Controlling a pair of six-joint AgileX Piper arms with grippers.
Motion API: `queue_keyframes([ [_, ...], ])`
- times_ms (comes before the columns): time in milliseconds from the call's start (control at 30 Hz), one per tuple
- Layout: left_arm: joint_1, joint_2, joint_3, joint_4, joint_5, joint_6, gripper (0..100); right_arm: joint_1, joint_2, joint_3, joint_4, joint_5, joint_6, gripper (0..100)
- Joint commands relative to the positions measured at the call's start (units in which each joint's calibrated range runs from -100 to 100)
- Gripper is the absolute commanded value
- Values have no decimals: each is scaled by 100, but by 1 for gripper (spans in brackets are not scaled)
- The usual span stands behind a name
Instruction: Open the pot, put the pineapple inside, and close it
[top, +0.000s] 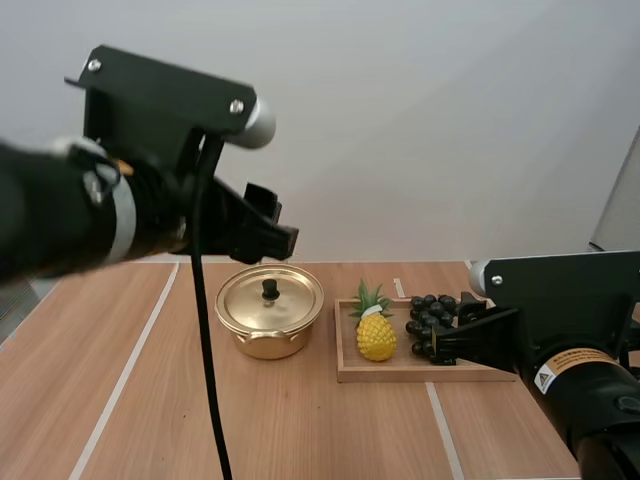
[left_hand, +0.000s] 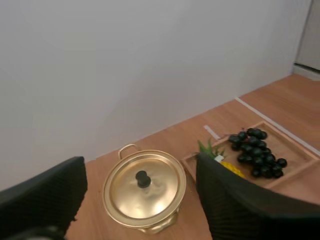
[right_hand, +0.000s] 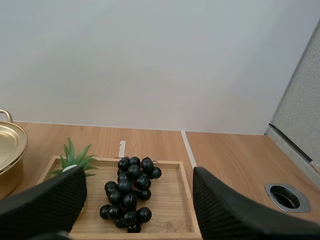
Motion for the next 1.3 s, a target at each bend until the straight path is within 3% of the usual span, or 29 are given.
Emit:
queue_keyframes([
  [0,6,947,-734,-237,1332,105,100,-26,-39,-72,-27,-22,17,100],
  [200,6,2925,-1762,-182,1332,105,100,-26,-39,-72,-27,-22,17,100],
  [433,6,4584,-1875,41,1332,149,100,-59,-39,-72,-27,-21,17,100],
  [833,-14,6067,-1875,168,1332,552,100,-75,-39,-72,-27,-21,17,100],
  [900,-75,6130,-1875,342,1332,620,100,-75,-39,-72,-27,-21,17,100],
  [1067,-421,6244,-1875,1149,1332,620,100,-185,-39,-72,-27,-21,17,100],
  [1267,-693,6444,-1875,1276,917,620,100,-247,-39,-72,-37,-21,17,100],
])
